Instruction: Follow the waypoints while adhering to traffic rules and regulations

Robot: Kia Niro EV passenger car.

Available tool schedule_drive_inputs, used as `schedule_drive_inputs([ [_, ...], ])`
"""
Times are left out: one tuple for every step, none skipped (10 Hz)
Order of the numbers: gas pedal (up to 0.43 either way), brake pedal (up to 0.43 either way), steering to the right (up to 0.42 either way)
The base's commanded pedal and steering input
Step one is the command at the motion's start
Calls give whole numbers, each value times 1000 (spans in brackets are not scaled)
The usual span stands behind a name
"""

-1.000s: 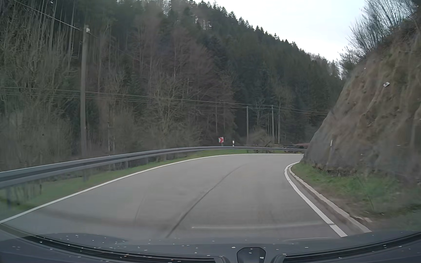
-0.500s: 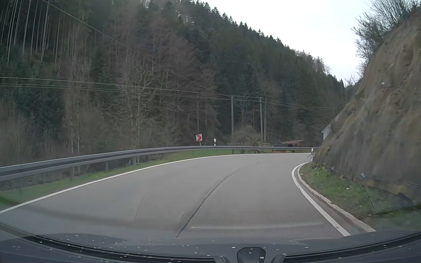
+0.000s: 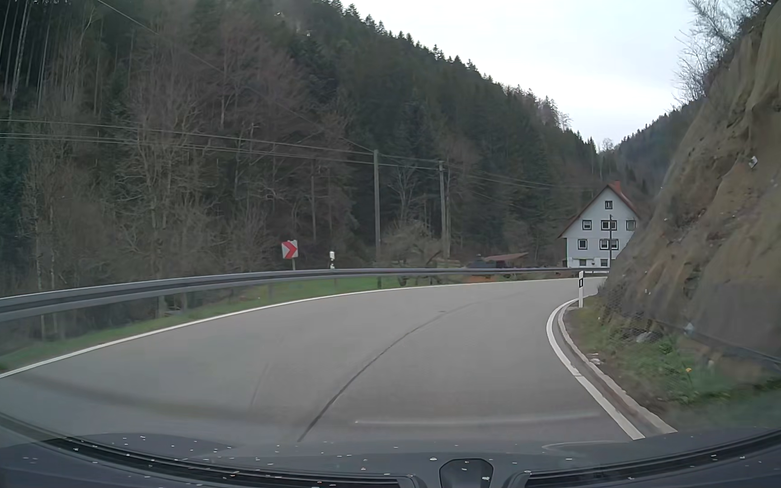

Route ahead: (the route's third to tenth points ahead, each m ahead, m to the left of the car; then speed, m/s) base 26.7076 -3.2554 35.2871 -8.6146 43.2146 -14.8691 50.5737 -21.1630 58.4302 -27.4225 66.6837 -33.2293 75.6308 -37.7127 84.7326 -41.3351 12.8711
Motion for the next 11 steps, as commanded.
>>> schedule_drive_inputs([
  [0,226,76],
  [0,226,77],
  [0,226,78],
  [0,226,79],
  [0,226,90],
  [0,220,98],
  [0,213,97],
  [0,195,97],
  [0,189,97],
  [0,43,95],
  [0,0,94],
])
